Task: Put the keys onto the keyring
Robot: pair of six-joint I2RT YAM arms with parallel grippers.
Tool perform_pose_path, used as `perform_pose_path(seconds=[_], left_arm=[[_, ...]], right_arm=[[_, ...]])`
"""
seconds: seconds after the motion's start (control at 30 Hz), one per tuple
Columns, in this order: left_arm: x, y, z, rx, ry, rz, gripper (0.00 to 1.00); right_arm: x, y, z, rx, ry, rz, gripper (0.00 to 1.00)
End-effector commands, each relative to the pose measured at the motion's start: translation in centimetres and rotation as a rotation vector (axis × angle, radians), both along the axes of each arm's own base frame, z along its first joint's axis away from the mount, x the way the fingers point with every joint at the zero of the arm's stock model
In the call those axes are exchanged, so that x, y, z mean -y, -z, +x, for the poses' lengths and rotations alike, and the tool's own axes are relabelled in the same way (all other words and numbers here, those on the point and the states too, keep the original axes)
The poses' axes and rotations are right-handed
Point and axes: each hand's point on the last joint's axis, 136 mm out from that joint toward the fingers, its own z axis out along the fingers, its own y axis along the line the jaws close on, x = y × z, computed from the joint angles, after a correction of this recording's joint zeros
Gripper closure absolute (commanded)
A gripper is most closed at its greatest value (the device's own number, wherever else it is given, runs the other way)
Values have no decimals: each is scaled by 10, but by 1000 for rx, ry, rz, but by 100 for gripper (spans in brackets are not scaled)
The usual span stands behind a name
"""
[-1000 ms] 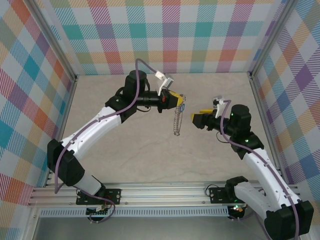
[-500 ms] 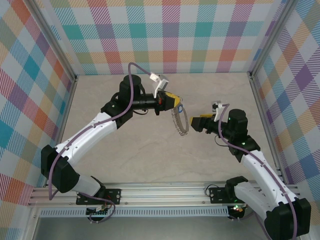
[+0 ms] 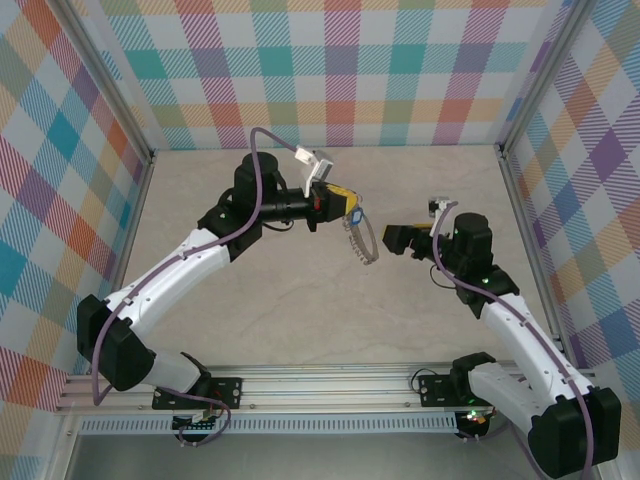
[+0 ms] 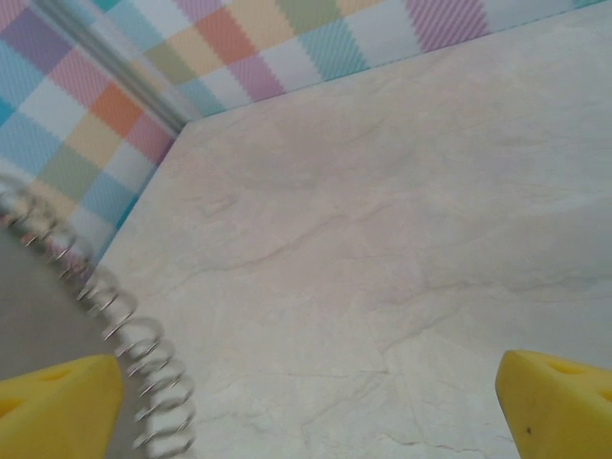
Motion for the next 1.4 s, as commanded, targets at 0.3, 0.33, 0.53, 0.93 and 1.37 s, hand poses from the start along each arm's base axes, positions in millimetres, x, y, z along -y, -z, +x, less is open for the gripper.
perform_pose_path(seconds=[0.3, 0.33, 0.53, 0.93, 1.37], left_arm=[[-2, -29, -6, 82, 4, -67, 100], [-1, -29, -5, 82, 8, -70, 100], [4, -23, 1, 73, 11, -72, 100], [2, -26, 2, 66, 17, -93, 100], [-4, -40, -16, 64, 85, -141, 100]], right_arm=[[-4, -27, 9, 79, -11, 3, 0], [-9, -29, 6, 82, -48, 6, 2], [-19, -32, -8, 53, -137, 12, 15], [-38, -63, -37, 156, -279, 74, 35], [-56, -85, -50, 266, -359, 115, 50]])
